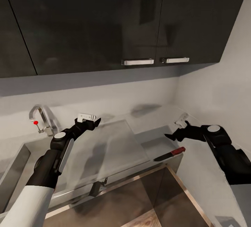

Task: In the kitchen, take the Vidalia onion out of the sink, dice it on the chopping board with the paring knife, put the diced onion into the bowl on the countertop, then place both the paring knife and the chopping board into the sink.

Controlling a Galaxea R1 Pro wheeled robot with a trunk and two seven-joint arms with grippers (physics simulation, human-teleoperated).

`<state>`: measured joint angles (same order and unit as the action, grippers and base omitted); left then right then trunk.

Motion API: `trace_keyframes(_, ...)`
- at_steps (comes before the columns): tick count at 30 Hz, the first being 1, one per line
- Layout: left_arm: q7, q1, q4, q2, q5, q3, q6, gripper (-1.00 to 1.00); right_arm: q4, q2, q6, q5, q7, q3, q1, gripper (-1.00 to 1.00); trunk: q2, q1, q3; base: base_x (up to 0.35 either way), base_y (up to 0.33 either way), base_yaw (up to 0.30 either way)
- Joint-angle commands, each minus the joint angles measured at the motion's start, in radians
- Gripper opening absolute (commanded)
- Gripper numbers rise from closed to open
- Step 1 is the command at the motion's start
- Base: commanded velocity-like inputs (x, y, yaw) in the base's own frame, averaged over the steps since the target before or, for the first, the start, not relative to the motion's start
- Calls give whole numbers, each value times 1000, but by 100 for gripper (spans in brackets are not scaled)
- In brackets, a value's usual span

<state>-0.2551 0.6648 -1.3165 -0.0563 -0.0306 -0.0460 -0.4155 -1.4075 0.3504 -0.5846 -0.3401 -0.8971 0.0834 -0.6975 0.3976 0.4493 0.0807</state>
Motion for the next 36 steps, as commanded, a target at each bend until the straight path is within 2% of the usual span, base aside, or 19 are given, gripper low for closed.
trace_keyframes(1, -1, 1, -1, -1, -3, 0, -6, 100, -4, 21, 2, -20, -47, 1, -2, 100, 2, 1, 2, 0, 0, 0)
trace_keyframes(3, -1, 1, -1, -1, -3, -1, -6, 100, -6, 43, 6, -36, -83, 1, -3, 100, 2, 1, 2, 0, 0, 0)
trace_keyframes(4, -1, 1, -1, -1, -3, 0, -6, 100, -7, 64, 10, -54, -113, 1, -6, 100, 2, 1, 2, 0, 0, 0)
trace_keyframes(6, -1, 1, -2, -1, -3, 0, -6, 100, -7, 82, 12, -71, -141, 1, -11, 100, 2, 1, 2, 0, 0, 0)
trace_keyframes(8, -1, 1, -2, -1, -3, -1, -6, 100, -8, 112, 14, -101, -201, 1, -20, 100, 2, 1, 2, 0, 0, 0)
trace_keyframes(9, -1, 1, -2, -1, -3, -1, -6, 100, -8, 119, 14, -108, -220, 1, -21, 100, 2, 1, 2, 0, 0, 0)
trace_keyframes(11, -1, 1, -3, -1, -3, -1, -6, 100, -8, 136, 15, -131, -283, 1, -24, 100, 2, 1, 2, 0, 0, 0)
trace_keyframes(12, -1, 1, -3, -1, -3, -1, -6, 100, -9, 148, 15, -160, -341, 1, -25, 100, 2, 1, 2, 0, 0, 0)
trace_keyframes(13, -1, 1, -3, -1, -3, -1, -6, 100, -9, 150, 16, -171, -358, 1, -25, 100, 2, 1, 2, 0, 0, 0)
trace_keyframes(14, -1, 1, -3, -1, -3, -1, -6, 100, -10, 156, 24, -225, -430, 6, -26, 100, 2, 1, 2, 0, 0, 0)
trace_keyframes(15, -1, 1, -3, -1, -3, -1, -7, 100, -10, 157, 38, -260, -470, 19, -26, 100, 2, 1, 2, 0, 0, 0)
trace_keyframes(17, -1, 1, -3, -1, -3, -2, -6, 100, -10, 158, 65, -334, -558, 64, -26, 100, 2, 1, 2, 0, 0, 0)
trace_keyframes(21, -1, 1, -3, -1, -3, -2, -21, 100, -10, 159, 78, -375, -632, 90, -26, 100, 2, 1, 2, 0, 0, 0)
trace_keyframes(36, -1, 1, -15, -1, -3, -2, -39, 100, -10, 160, 85, -391, -651, 95, -27, 100, 2, 1, 2, 0, 0, 0)
